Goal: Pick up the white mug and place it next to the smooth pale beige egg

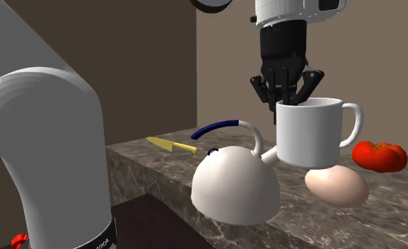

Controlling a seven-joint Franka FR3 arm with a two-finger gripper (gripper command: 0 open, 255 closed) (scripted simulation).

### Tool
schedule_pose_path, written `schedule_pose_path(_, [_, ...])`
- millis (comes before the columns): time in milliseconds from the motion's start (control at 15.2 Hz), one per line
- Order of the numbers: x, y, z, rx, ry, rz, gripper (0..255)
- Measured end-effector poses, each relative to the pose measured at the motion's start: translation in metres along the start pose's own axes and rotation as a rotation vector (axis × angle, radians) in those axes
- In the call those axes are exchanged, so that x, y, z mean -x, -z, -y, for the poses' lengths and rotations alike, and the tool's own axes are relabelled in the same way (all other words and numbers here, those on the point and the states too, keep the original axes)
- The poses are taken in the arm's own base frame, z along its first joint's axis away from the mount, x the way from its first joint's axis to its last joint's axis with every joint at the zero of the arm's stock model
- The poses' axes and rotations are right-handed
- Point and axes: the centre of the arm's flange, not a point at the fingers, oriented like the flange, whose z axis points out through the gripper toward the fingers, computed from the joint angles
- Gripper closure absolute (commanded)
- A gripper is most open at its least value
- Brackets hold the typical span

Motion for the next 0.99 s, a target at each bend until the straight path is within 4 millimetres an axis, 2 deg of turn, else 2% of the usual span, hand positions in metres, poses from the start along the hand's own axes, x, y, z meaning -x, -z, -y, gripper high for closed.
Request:
schedule_pose_path(726, [0.006,-0.056,0.000,0.002,-0.001,-0.006,255])
schedule_pose_path(990, [-0.001,-0.061,-0.008,0.031,-0.006,-0.093,255])
